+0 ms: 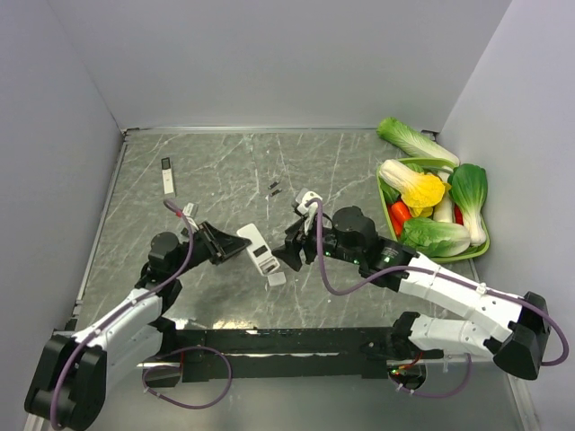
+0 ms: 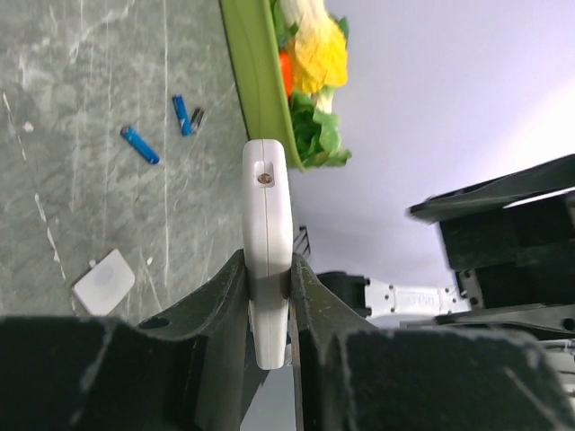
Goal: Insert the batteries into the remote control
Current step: Load the battery into the remote control.
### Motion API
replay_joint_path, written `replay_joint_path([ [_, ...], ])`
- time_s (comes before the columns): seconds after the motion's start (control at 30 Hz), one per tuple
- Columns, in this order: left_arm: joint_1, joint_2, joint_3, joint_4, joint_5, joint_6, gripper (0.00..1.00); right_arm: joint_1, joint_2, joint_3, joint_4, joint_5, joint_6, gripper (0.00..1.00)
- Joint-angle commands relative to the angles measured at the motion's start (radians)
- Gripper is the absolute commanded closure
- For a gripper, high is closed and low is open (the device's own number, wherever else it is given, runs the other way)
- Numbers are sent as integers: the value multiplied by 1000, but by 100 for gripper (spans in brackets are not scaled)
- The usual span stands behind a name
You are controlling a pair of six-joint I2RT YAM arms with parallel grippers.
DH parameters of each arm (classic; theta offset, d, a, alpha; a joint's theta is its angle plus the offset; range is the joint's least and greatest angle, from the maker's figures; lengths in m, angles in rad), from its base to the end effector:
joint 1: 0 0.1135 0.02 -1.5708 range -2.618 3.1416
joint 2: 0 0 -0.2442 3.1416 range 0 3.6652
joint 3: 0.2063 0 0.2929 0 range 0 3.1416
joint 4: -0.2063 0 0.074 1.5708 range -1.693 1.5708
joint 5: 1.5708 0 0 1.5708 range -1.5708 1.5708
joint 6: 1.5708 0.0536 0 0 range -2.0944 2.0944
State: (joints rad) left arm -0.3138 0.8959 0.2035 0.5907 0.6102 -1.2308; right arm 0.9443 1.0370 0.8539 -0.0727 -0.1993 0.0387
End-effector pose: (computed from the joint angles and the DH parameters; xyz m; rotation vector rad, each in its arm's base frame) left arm 0.2223 -0.1044 0.1554 -0.3520 1.9192 -1.6061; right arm 0.1737 0.2582 0.2985 -0.9659 1.6492 0.8624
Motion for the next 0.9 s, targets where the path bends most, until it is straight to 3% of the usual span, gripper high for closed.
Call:
replay_joint_path([
  [0.0,2,-74,-21,80,-92,-44,99,42,4,-24,17,138,220,31],
  [0.3,2,-146,-47,61,-144,-88,99,151,86,14,18,198,225,43],
  [0.43,2,-152,-61,72,-148,-108,99,191,130,56,-33,299,199,46],
  [0.87,2,-169,-56,57,-148,-107,99,217,202,122,-75,339,158,55],
])
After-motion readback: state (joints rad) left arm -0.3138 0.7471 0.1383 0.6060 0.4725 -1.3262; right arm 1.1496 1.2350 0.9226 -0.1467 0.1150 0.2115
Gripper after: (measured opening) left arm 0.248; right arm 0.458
